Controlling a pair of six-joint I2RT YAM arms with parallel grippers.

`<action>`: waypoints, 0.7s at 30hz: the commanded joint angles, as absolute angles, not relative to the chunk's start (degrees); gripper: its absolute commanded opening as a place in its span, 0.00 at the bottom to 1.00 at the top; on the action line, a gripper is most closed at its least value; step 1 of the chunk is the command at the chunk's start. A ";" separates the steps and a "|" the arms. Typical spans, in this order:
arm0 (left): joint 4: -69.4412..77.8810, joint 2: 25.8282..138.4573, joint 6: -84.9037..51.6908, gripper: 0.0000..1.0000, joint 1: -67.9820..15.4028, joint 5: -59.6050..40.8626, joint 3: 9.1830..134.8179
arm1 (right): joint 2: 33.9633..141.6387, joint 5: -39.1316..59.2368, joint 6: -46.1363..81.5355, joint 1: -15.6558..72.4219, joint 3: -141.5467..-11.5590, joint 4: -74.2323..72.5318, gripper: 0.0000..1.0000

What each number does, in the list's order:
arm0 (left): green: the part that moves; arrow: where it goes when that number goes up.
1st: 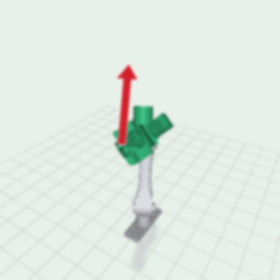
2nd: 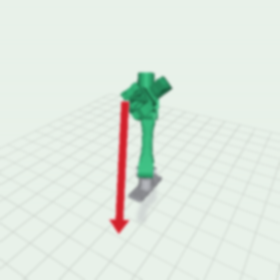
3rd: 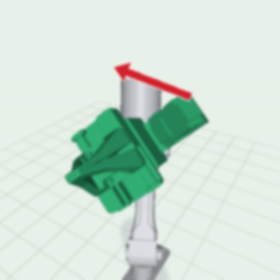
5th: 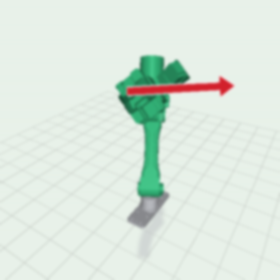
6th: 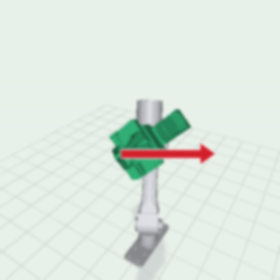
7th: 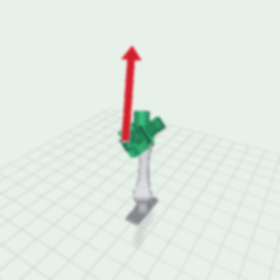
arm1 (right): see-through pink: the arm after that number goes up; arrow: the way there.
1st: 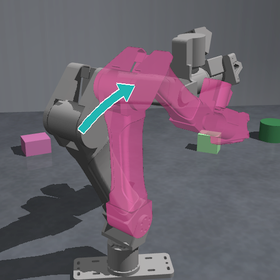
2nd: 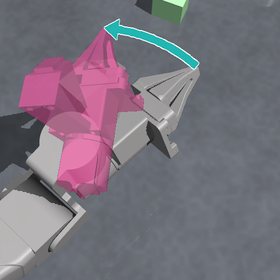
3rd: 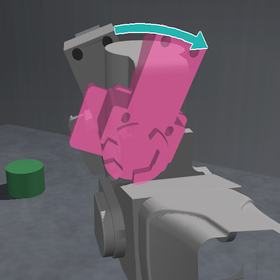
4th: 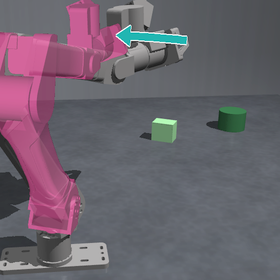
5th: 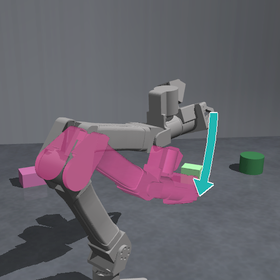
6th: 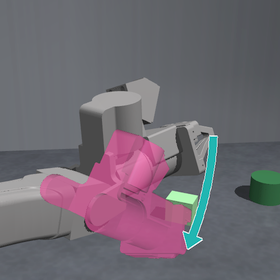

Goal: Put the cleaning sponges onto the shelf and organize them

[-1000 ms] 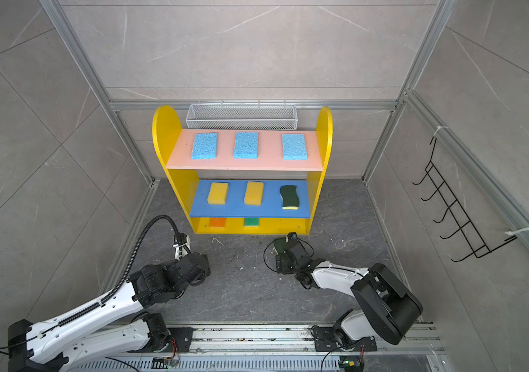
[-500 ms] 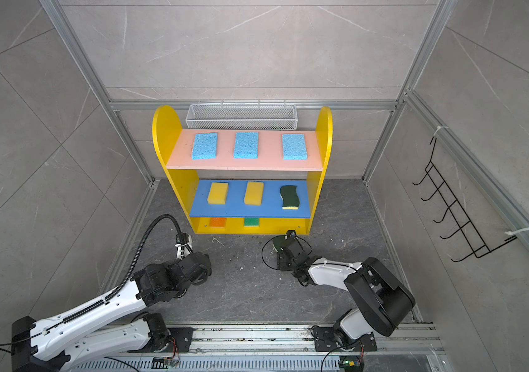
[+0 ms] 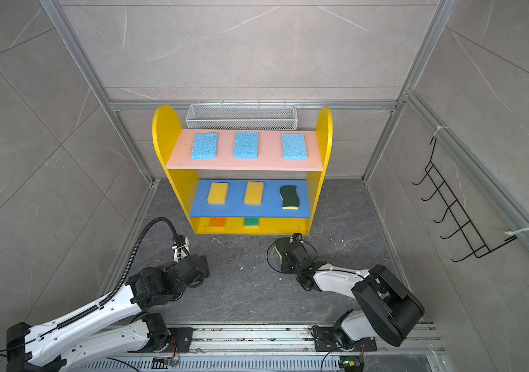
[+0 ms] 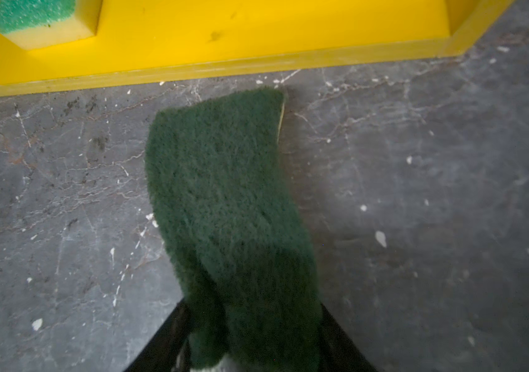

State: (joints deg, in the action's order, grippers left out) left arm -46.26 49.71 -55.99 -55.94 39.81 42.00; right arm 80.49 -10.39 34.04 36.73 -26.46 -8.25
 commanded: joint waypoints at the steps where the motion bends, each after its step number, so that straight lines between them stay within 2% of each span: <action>1: -46.14 48.27 -56.30 0.84 -55.73 41.75 41.48 | 77.77 -10.08 39.32 36.71 -24.82 -10.37 0.53; 9: -44.87 47.23 -54.59 0.84 -55.72 42.54 39.69 | 77.61 -15.07 48.34 37.18 -26.56 -10.90 0.51; 21: -43.07 42.78 -50.90 0.84 -54.89 43.68 37.56 | 87.66 -26.16 48.24 39.81 -36.99 -9.50 0.50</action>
